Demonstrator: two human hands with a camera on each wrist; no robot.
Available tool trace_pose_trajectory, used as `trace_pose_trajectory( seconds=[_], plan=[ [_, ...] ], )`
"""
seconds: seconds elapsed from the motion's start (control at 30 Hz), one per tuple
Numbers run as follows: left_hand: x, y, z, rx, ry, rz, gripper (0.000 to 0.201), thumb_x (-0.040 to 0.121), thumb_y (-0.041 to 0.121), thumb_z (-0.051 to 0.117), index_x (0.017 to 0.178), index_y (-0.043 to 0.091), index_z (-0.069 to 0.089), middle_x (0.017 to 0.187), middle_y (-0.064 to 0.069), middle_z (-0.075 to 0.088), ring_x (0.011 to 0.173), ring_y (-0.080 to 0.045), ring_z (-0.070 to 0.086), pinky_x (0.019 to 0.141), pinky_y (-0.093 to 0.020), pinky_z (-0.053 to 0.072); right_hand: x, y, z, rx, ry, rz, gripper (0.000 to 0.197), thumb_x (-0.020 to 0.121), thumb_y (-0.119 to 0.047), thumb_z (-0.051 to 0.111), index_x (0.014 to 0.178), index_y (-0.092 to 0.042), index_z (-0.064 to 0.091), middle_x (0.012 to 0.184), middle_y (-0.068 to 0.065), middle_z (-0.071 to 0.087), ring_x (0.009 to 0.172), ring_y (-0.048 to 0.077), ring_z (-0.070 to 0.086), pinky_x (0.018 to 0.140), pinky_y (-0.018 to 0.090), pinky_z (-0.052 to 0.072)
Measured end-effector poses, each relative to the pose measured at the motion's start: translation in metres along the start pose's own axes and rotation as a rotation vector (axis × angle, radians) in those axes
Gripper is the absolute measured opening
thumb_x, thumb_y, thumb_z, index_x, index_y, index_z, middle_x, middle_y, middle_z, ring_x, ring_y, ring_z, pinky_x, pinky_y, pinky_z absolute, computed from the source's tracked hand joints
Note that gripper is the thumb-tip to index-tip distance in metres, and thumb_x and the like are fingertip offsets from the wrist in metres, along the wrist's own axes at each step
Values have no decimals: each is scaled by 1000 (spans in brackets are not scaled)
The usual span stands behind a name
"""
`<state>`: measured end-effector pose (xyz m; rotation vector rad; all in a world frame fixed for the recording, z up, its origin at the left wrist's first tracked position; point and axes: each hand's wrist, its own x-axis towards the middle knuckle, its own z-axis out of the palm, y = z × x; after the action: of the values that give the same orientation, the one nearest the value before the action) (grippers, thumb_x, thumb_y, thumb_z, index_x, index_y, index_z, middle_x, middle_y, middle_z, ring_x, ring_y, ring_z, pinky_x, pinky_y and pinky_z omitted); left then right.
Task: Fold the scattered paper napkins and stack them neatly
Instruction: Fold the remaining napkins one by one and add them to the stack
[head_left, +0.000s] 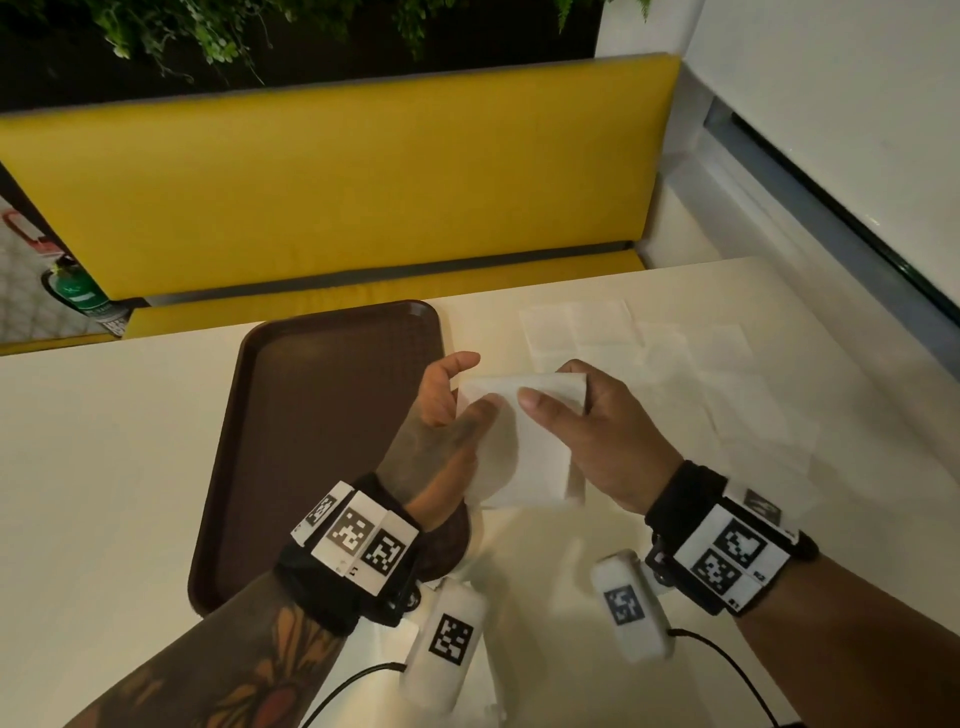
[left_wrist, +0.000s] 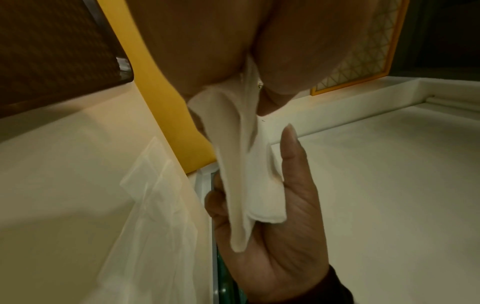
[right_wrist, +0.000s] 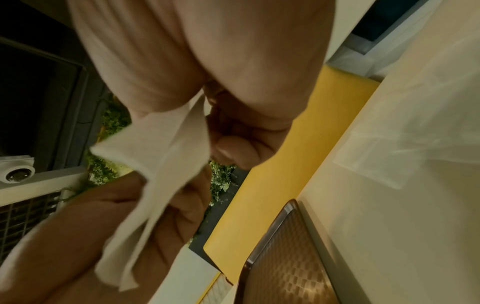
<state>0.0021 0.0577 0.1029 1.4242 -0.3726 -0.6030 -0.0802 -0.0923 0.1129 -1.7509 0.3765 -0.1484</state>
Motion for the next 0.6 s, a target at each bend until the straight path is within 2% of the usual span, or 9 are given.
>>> trace_pose_trajectory(
  seconds=[0.07, 0.13, 0.2, 0.23, 0.3, 0.37, 0.43, 0.5, 0.6],
  plan=[
    [0, 0, 1, 27, 8, -3, 43, 91, 15, 54, 130, 21, 38, 97, -1, 68, 88, -21, 65, 77, -44, 54, -1, 1, 4, 20, -18, 23, 59, 72, -63, 66, 102, -12, 58, 91, 6, 65, 85, 20, 65, 75, 37, 57],
    [0, 2, -1, 60, 12, -7, 39, 94, 6, 50, 128, 23, 39, 99, -3, 67, 91, -23, 65, 80, -44, 54, 0, 1, 3, 71, -63, 54, 56, 79, -63, 60, 105, -13, 61, 95, 7, 68, 90, 23, 67, 79, 38, 56],
    [1, 4, -3, 81, 33, -4, 38, 93, 7, 53, 124, 27, 43, 97, -6, 67, 90, -27, 65, 82, -49, 54, 2, 0, -2, 82, -83, 78, 45, 89, -51, 52, 110, -13, 62, 101, 8, 70, 95, 24, 67, 84, 40, 55],
    [1, 4, -5, 93, 58, -1, 36, 91, 14, 58, 120, 31, 45, 96, -9, 66, 89, -31, 64, 83, -54, 53, 3, 1, -5, 56, -77, 73, 37, 94, -42, 51, 111, -12, 62, 103, 9, 70, 97, 25, 67, 86, 43, 55],
    [1, 6, -7, 82, 101, -14, 34, 82, 38, 66, 113, 37, 53, 98, -14, 63, 91, -37, 61, 85, -65, 47, 4, 2, -11, 9, -84, 55, 28, 99, -29, 50, 111, -7, 62, 105, 13, 69, 101, 30, 65, 88, 47, 53],
    [0, 8, -9, 89, 71, -46, 36, 78, 53, 63, 108, 33, 62, 105, -12, 66, 98, -38, 62, 90, -67, 45, 5, 3, -14, 22, -106, 69, 29, 100, -26, 48, 114, -4, 62, 110, 17, 67, 103, 32, 64, 90, 47, 53],
    [-1, 11, -10, 150, 31, -83, 31, 85, 46, 61, 106, 24, 66, 104, -10, 71, 98, -36, 65, 89, -59, 51, 6, 1, -14, 62, -112, 75, 29, 97, -27, 51, 115, -5, 59, 109, 19, 66, 98, 31, 66, 85, 47, 55],
    [0, 12, -12, 223, 41, -62, 22, 90, 31, 60, 105, 15, 66, 98, -5, 73, 91, -26, 70, 79, -42, 58, 9, 0, -14, 51, -68, 44, 27, 92, -30, 58, 110, -9, 55, 96, 16, 67, 83, 26, 65, 73, 44, 55],
    [-2, 11, -13, 237, 50, -7, 20, 86, 20, 65, 103, 11, 63, 94, -4, 74, 81, -15, 71, 68, -26, 57, 13, 1, -15, -119, 29, -61, 12, 94, -20, 61, 101, -11, 58, 72, -9, 65, 64, 5, 58, 57, 23, 50]
  ],
)
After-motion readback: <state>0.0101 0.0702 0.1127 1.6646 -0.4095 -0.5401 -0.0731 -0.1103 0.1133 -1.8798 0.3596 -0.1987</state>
